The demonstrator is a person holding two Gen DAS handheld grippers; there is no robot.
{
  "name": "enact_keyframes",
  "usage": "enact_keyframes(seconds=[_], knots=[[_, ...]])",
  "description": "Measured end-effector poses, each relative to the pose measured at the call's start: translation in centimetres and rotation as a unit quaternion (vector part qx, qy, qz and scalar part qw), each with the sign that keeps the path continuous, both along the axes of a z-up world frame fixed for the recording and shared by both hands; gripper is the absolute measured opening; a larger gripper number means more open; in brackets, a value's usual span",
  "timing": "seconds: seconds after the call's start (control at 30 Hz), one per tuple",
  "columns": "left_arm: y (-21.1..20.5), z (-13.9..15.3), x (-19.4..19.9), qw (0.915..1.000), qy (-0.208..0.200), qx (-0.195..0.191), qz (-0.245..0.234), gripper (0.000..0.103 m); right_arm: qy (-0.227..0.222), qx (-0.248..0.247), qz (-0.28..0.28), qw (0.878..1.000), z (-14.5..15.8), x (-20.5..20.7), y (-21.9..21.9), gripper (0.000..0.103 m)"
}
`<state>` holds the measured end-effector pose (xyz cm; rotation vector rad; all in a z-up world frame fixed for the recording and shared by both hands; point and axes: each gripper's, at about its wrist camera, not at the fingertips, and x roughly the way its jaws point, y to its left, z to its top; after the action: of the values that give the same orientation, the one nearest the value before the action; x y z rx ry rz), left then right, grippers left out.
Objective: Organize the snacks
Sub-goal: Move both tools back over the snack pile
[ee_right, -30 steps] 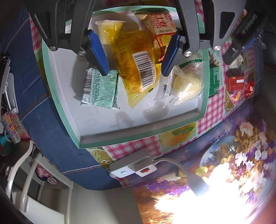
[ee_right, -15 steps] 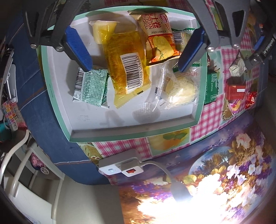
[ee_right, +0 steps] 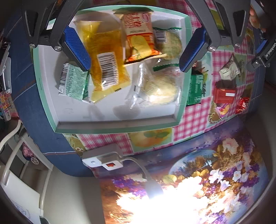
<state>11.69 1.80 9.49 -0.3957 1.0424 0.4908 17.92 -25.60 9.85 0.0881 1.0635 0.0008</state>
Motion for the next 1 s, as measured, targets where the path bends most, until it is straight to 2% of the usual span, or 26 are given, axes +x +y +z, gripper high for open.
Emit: enact_keyframes(seconds=[0.2,0.33,0.5,0.6,0.77,1.0], knots=[[0.9,0.2,-0.5,0.9999,-0.004,0.008,0.008,0.100,-0.025,0.007,0.029,0.999,0.4,-0.2,2.2,0.103],[1.3,0.2,-0.6,0.9998,-0.004,0.018,0.011,0.100,-0.051,-0.009,0.045,0.998,0.7,-0.5,3.8,0.103],[1.5,0.1,-0.7,0.9998,-0.011,0.015,0.011,0.100,-0.085,0.009,0.066,0.994,1.2,-0.9,4.8,0.103],[1.7,0.1,-0.7,0.9997,-0.014,0.016,0.011,0.100,-0.081,-0.012,0.072,0.994,0.9,-0.9,5.7,0.103],[2.6,0.2,-0.9,0.9994,-0.026,0.003,0.022,0.100,-0.065,0.014,0.087,0.994,0.4,-0.6,6.3,0.103],[4.5,0.2,-1.1,0.9981,-0.042,-0.015,0.043,0.100,-0.071,0.036,0.101,0.992,0.7,-0.3,7.3,0.103]])
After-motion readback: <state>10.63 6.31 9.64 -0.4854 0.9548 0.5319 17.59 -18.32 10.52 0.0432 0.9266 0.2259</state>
